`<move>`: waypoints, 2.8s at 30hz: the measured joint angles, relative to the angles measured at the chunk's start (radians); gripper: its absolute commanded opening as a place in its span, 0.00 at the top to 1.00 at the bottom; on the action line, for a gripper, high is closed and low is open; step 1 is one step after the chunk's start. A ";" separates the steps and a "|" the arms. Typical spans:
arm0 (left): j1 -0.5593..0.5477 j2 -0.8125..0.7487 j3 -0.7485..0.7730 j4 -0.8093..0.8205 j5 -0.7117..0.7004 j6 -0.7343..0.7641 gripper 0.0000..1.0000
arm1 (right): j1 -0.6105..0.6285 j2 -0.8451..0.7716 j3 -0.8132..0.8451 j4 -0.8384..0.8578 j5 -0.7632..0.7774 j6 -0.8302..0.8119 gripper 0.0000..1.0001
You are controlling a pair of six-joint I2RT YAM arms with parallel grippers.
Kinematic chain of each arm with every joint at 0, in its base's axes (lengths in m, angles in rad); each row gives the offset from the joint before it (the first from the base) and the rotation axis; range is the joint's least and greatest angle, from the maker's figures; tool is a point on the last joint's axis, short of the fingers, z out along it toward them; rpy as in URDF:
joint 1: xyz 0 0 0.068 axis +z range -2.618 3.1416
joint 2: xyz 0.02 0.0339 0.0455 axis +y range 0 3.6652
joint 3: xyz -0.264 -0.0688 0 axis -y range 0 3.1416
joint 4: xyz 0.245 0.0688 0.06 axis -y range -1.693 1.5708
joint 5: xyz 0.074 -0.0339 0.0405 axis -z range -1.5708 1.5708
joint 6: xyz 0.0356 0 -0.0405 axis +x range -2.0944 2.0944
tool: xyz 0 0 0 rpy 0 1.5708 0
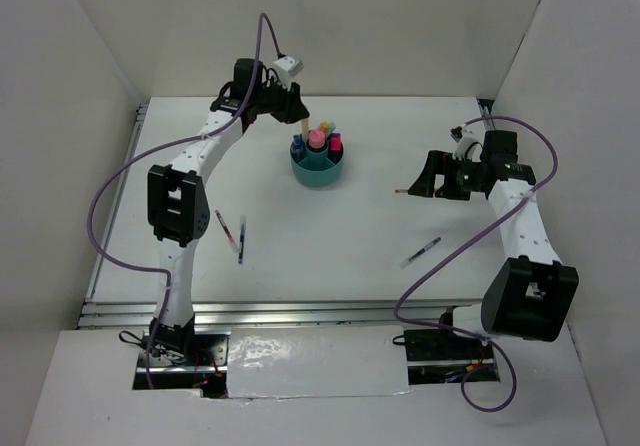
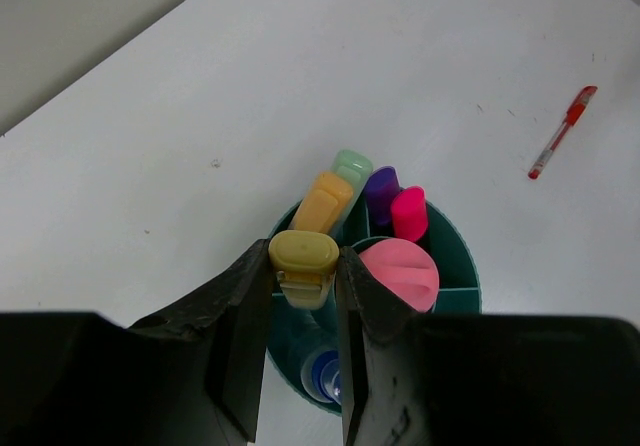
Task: Sort the stationery into containers
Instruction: Place the stationery into the container
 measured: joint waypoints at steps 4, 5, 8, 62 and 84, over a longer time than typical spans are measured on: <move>-0.003 0.001 0.000 0.010 -0.001 0.001 1.00 | 0.000 0.000 0.000 0.000 0.000 0.000 0.00; -0.004 0.001 0.000 0.009 -0.002 0.002 1.00 | 0.000 0.000 0.000 0.000 0.000 0.000 0.00; -0.005 0.002 0.000 0.011 -0.002 0.002 1.00 | 0.000 0.000 0.000 0.000 0.000 0.000 0.00; -0.023 0.028 -0.064 0.032 -0.052 0.038 0.88 | 0.000 0.028 0.000 0.000 -0.002 -0.007 0.00; 0.001 -0.138 -0.049 -0.033 -0.072 0.020 0.18 | 0.006 0.025 0.000 -0.004 0.006 -0.017 0.12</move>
